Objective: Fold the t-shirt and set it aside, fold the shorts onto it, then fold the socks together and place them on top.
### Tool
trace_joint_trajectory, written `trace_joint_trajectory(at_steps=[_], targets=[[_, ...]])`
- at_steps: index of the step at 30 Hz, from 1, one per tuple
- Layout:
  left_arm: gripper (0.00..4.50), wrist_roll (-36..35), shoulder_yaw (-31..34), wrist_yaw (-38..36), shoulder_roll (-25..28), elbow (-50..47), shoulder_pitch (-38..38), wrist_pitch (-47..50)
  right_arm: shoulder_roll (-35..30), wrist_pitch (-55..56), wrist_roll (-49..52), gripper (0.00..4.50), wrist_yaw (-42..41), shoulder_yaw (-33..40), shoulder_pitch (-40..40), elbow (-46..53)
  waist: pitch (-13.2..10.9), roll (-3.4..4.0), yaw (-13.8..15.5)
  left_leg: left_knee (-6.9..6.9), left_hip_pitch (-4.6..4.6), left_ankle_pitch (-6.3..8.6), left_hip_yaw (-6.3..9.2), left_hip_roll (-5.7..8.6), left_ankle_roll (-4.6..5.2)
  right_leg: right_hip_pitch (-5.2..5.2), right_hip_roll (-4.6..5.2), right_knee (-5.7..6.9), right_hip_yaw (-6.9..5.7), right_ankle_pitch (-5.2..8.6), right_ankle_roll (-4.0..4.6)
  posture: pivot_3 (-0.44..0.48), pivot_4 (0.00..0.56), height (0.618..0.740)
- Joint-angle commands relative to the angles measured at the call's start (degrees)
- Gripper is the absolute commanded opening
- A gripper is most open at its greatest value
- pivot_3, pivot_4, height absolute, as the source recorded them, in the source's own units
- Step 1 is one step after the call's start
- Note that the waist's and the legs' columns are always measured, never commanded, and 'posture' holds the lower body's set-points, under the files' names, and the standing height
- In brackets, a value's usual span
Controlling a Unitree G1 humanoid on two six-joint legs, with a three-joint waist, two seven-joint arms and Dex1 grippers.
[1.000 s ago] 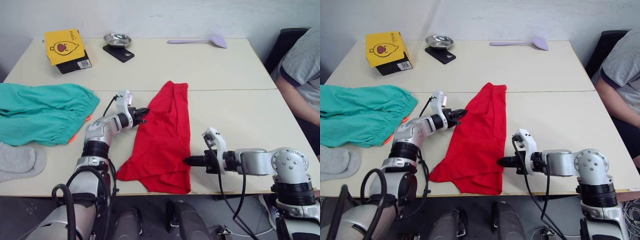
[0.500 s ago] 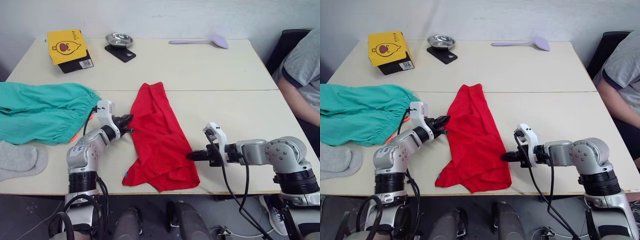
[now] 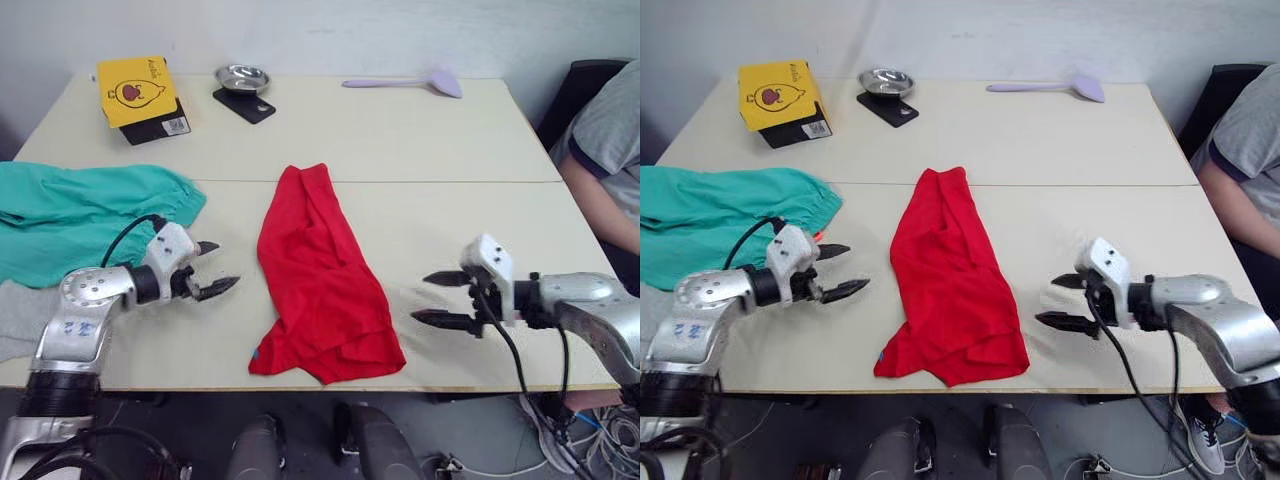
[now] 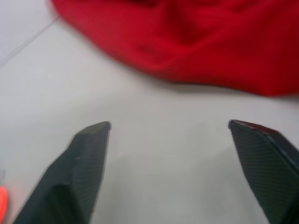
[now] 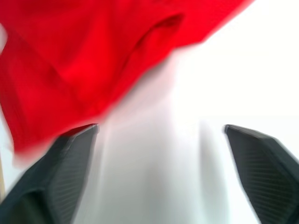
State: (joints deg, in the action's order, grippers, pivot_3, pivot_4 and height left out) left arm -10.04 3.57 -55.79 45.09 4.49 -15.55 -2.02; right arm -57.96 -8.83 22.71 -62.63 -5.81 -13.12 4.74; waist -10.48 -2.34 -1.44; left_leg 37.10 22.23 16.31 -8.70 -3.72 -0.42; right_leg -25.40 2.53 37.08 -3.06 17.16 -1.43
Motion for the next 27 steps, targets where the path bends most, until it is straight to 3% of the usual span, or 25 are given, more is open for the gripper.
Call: trace_joint_trajectory(at_steps=[1,5,10,15,27], targets=[[4.48,3.09,-1.42,-4.11,0.67,5.14,-1.27,-21.72,1.82,31.80,-12.17,4.21,-4.55,-1.48,-1.30,-10.45,0.00,0.00,-0.03,0.01,-0.01,-0.01,-0.05,0.00,0.01,0.00,0.00,-0.01,0.02,-0.03,0.00,0.000,0.150,0.740],[4.48,8.39,-5.22,-5.35,1.33,13.31,-4.56,-38.27,4.93,52.14,-18.10,4.21,-4.48,-2.94,-4.25,-20.98,-0.07,0.10,-0.28,0.05,-0.04,-0.05,-0.16,-0.03,0.01,-0.01,-0.04,0.01,0.06,-0.11,0.05,0.000,0.150,0.740],[4.48,12.80,-10.69,-5.01,-0.38,23.86,-11.35,-51.27,8.92,65.11,-21.66,4.21,-3.22,-5.99,-6.40,-26.77,-0.06,0.10,-0.20,0.10,-0.28,-0.12,-0.27,-0.08,-0.04,0.05,-0.09,0.22,0.20,-0.16,0.11,0.000,0.150,0.740],[4.48,12.25,-17.10,-7.90,-2.65,28.57,-15.50,-58.67,10.94,66.97,-21.29,4.21,-3.15,-9.95,-5.77,-24.39,-0.03,0.15,-0.15,-0.02,-1.16,0.03,-0.32,-0.11,-0.03,0.91,-0.09,0.15,0.25,-0.07,0.23,0.000,0.150,0.740],[4.48,2.46,-28.47,-14.71,-1.63,26.91,-15.38,-66.72,11.47,64.52,-20.88,4.21,-0.34,-13.27,-3.16,-16.26,0.02,0.23,-0.18,0.06,-1.19,0.15,-0.31,-0.13,0.12,0.95,-0.07,0.21,0.28,-0.02,0.28,0.000,0.150,0.740]])
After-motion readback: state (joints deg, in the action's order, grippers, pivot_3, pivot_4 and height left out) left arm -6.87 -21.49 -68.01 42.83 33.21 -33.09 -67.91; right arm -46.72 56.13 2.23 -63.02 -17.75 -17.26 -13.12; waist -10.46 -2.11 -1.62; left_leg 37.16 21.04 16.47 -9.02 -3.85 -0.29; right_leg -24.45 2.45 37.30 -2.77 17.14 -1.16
